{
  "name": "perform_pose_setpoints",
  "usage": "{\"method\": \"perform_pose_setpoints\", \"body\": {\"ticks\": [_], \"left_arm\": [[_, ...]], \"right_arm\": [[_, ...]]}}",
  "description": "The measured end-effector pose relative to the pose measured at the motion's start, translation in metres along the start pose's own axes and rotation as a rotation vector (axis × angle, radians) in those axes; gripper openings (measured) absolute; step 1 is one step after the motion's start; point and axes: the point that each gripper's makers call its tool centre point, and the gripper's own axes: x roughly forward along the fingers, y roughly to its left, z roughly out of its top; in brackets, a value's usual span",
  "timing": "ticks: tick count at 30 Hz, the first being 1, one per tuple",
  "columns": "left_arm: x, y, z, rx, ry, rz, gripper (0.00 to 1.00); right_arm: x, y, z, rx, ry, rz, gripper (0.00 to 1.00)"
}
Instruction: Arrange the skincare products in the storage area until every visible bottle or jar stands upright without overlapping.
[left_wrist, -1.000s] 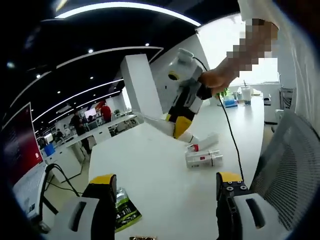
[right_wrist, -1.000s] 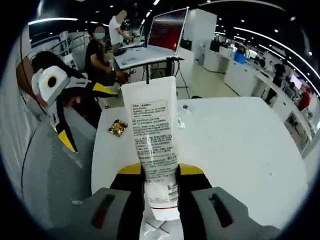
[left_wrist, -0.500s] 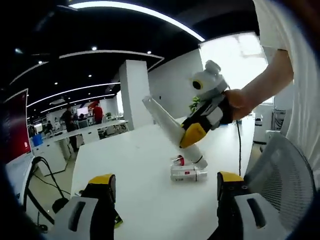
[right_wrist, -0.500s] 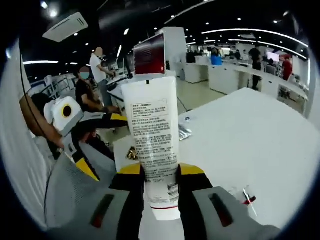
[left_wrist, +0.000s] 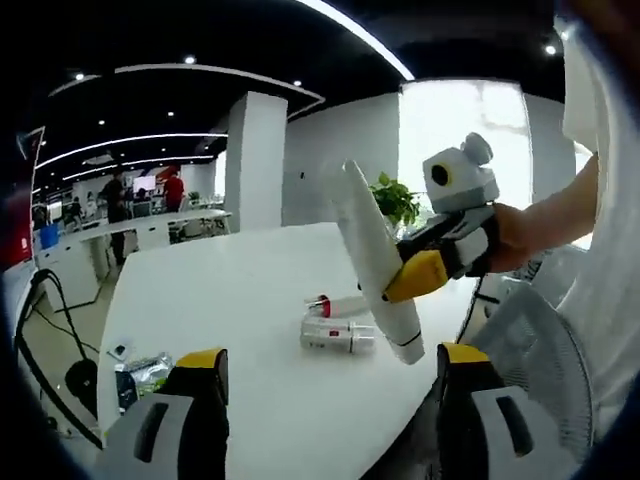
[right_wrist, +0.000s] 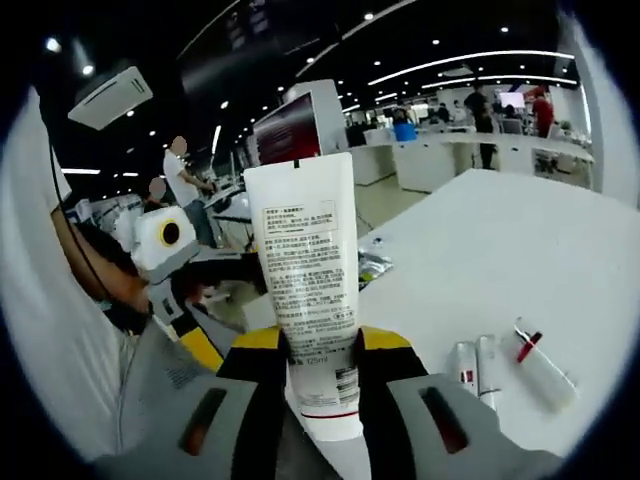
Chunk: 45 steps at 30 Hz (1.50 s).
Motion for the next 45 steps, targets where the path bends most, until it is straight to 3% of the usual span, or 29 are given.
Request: {"method": "perform_pose_setpoints", "body": {"ticks": [3,5,7,9,10,14,16,18,19,22,24,28,31,34,38,41,42,45], "left_arm": [[-0.005,-0.006,0.018,-0.128,-0.06,-0.054,0.82],[-0.004,-0.013,0.041,-0.196,-0.157,-0.09,0.8],[0.0,-0.026,0.051,-0.165,-0.214,-0.169,0.76],[0.003,-0.033,0.052,-0.198,-0.224,-0.197,0.69],[0.005,-0.044,0.056,-0.211,-0.255,-0.248,0.64],[0.008,-0.051,0.049,-0.227,-0.256,-0.27,0.38],[0.007,-0.052,0.05,-0.331,-0.276,-0.298,0.25],[0.001,-0.056,0.048,-0.442,-0.291,-0.366,0.14],[0.001,-0.054,0.046,-0.45,-0.27,-0.362,0.13],[-0.002,-0.053,0.052,-0.439,-0.308,-0.373,0.07],[0.0,-0.053,0.047,-0.461,-0.28,-0.375,0.01],[0.002,-0.061,0.045,-0.457,-0.259,-0.397,0.01],[0.005,-0.068,0.04,-0.431,-0.224,-0.406,0.03],[0.006,-0.072,0.031,-0.466,-0.163,-0.433,0.07],[0.006,-0.071,0.035,-0.476,-0.18,-0.432,0.19],[0.006,-0.068,0.038,-0.474,-0.21,-0.414,0.37],[0.007,-0.067,0.039,-0.482,-0.215,-0.408,0.48],[0.007,-0.071,0.041,-0.537,-0.215,-0.453,0.63]], "right_arm": [[-0.008,0.002,-0.002,0.023,-0.025,-0.014,0.25],[-0.013,0.002,-0.002,0.042,-0.046,-0.015,0.25],[-0.017,0.002,-0.002,0.058,-0.054,-0.024,0.25],[-0.021,0.002,-0.002,0.088,-0.058,-0.033,0.25],[-0.024,0.002,-0.003,0.093,-0.065,-0.036,0.25],[-0.029,0.005,-0.004,0.103,-0.081,-0.042,0.26],[-0.031,0.006,-0.006,0.108,-0.081,-0.045,0.26],[-0.033,0.009,-0.006,0.112,-0.09,-0.04,0.26],[-0.035,0.011,-0.006,0.117,-0.096,-0.035,0.26],[-0.037,0.017,-0.008,0.125,-0.1,-0.031,0.27],[-0.037,0.02,-0.01,0.126,-0.099,-0.026,0.27],[-0.038,0.025,-0.015,0.132,-0.1,-0.016,0.27],[-0.039,0.027,-0.014,0.149,-0.111,-0.011,0.27],[-0.041,0.028,-0.014,0.153,-0.118,-0.012,0.27],[-0.043,0.03,-0.014,0.161,-0.128,0.001,0.27],[-0.044,0.035,-0.014,0.155,-0.132,0.032,0.27],[-0.044,0.041,-0.013,0.151,-0.133,0.069,0.27],[-0.044,0.053,-0.012,0.161,-0.131,0.157,0.26]]}}
